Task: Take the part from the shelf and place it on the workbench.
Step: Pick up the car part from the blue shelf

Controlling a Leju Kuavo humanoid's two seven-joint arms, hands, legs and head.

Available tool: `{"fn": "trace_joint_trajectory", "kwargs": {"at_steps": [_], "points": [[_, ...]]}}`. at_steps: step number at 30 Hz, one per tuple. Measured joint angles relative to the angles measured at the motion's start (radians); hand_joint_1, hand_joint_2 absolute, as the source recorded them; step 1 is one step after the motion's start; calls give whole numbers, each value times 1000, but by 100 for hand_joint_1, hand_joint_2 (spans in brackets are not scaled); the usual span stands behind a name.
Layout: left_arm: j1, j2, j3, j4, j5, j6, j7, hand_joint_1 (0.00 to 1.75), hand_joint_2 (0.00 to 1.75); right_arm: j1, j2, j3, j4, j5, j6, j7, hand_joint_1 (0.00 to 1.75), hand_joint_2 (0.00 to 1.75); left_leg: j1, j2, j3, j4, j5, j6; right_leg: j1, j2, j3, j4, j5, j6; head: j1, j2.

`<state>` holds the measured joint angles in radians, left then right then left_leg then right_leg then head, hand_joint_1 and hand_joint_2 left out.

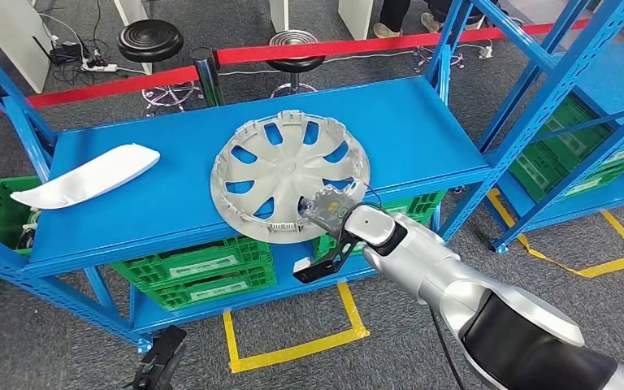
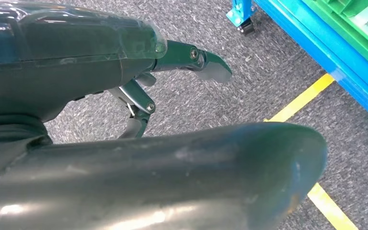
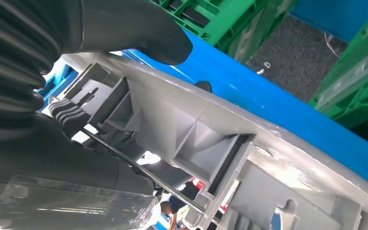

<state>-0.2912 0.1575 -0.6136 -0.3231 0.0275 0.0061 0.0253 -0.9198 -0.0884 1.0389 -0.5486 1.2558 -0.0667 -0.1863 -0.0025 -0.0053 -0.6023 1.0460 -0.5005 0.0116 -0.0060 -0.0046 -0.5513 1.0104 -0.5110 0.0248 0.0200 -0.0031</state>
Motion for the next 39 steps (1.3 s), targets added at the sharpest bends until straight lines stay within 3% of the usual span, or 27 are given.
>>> {"fn": "trace_joint_trajectory", "kwargs": {"at_steps": [27,31,39], "points": [[-22,0,0,0,-14,-18,-22,0,0,-64,31,-145,-74,-101,-58,-34,175,175,0,9,0,0,-1,-1,0,5,-1,0,0,0,0,0],[-25,0,0,0,-14,-18,-23,0,175,-66,37,-157,-81,-104,-60,-34,175,175,0,9,0,0,-1,-1,0,5,-1,0,0,0,0,0],[-40,-2,0,-2,-21,-31,-31,0,175,-92,57,-187,-124,-119,-46,-42,175,175,0,9,0,0,-1,-1,0,5,-1,0,0,0,0,0]]}}
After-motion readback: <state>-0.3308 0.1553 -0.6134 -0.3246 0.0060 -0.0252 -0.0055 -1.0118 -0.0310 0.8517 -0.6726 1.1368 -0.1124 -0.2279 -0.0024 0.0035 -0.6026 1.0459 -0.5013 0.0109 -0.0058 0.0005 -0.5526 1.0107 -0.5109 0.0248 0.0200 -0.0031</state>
